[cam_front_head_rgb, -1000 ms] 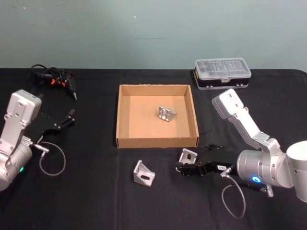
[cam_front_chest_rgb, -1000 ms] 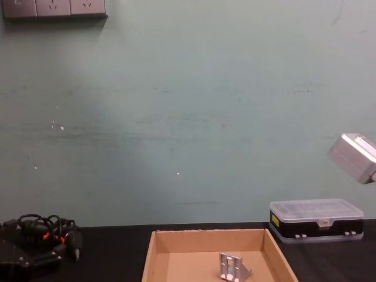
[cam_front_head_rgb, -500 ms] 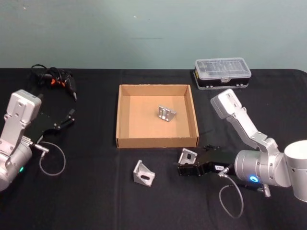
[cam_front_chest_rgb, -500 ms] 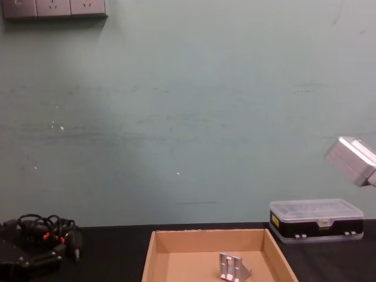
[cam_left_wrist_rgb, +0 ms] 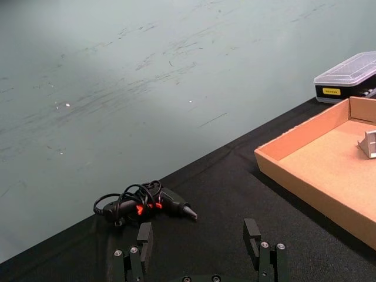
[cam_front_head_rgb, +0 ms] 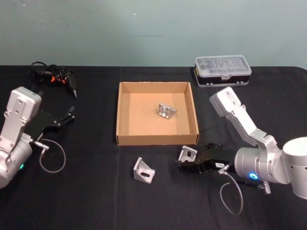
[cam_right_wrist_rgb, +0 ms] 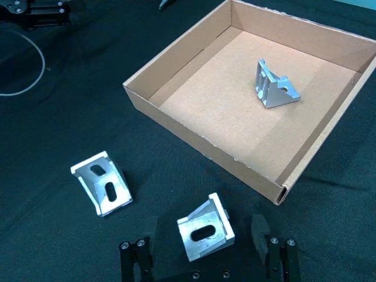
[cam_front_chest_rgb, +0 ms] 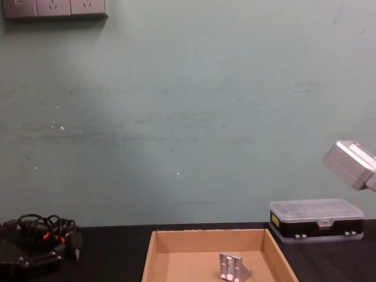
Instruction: Use one hand to pick up the angle iron from the table and place it into the box.
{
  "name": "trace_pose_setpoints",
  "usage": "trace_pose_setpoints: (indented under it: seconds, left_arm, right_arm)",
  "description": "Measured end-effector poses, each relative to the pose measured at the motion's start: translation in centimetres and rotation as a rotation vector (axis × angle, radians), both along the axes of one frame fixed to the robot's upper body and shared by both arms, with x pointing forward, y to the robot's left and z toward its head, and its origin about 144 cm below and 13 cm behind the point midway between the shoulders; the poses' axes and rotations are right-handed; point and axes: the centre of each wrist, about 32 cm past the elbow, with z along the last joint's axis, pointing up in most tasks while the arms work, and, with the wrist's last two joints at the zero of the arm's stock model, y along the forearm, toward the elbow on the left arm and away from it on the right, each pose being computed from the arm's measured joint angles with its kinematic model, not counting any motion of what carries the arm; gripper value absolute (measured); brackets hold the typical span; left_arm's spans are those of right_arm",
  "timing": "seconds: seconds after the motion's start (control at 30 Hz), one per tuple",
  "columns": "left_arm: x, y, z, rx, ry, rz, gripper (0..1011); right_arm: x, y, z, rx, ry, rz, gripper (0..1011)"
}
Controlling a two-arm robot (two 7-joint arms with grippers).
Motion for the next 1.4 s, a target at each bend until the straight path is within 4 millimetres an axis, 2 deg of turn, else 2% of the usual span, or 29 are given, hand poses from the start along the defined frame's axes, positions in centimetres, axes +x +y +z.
trace_pose_setpoints:
  seconds: [0.37,0.53,0.57,0.67,0.7,0.8,0.83,0.9,0.93,1.03,1.07,1.13,1.17,1.4]
  left_arm:
    - [0.0,0.0,0.0,0.0,0.0,0.0,1011]
    - [0.0,0.0,0.0,0.0,0.0,0.0,1011]
    - [0.0,0.0,0.0,0.0,0.0,0.0,1012]
    - [0.0,0.0,0.0,0.0,0.0,0.0,1011]
    - [0.0,0.0,0.0,0.0,0.0,0.0,1011]
    - [0.0,0.0,0.0,0.0,0.0,0.0,1012]
    - [0.0,0.0,0.0,0.0,0.0,0.0,1011]
    - [0.0,0.0,0.0,0.0,0.0,0.0,1011]
    - [0.0,0.0,0.0,0.0,0.0,0.0,1011]
    - [0.0,0.0,0.0,0.0,0.0,0.0,1011]
    - [0.0,0.0,0.0,0.0,0.0,0.0,1011]
    - [0.0,0.0,0.0,0.0,0.0,0.0,1011]
    - [0.0,0.0,0.0,0.0,0.0,0.0,1011]
    - [0.0,0.0,0.0,0.0,0.0,0.0,1011]
  right_arm:
    - [0.01,-0.04,-0.07,-0.002,-0.002,-0.001,1000]
    - [0.0,-0.04,-0.06,-0.003,-0.002,-0.001,907]
    - [-0.01,-0.04,-0.06,-0.003,-0.002,-0.001,862]
    - [-0.01,-0.04,-0.06,-0.003,-0.001,-0.001,812]
    - [-0.01,-0.04,-0.06,-0.003,-0.001,-0.001,750]
    - [-0.01,-0.04,-0.05,-0.003,-0.001,-0.001,695]
    - [-0.01,-0.04,-0.04,-0.003,-0.001,-0.001,633]
    - [-0.02,-0.04,-0.04,-0.003,-0.001,-0.001,592]
    - [-0.02,-0.04,-0.03,-0.003,-0.001,-0.001,536]
    - [-0.02,-0.03,-0.03,-0.003,-0.001,-0.001,476]
    - [-0.02,-0.03,-0.03,-0.003,-0.001,-0.001,390]
    - [-0.02,-0.03,-0.03,-0.003,-0.002,-0.001,369]
    - [-0.02,-0.03,-0.03,-0.003,-0.002,-0.001,307]
    - [-0.02,-0.03,-0.03,-0.003,-0.002,-0.001,106]
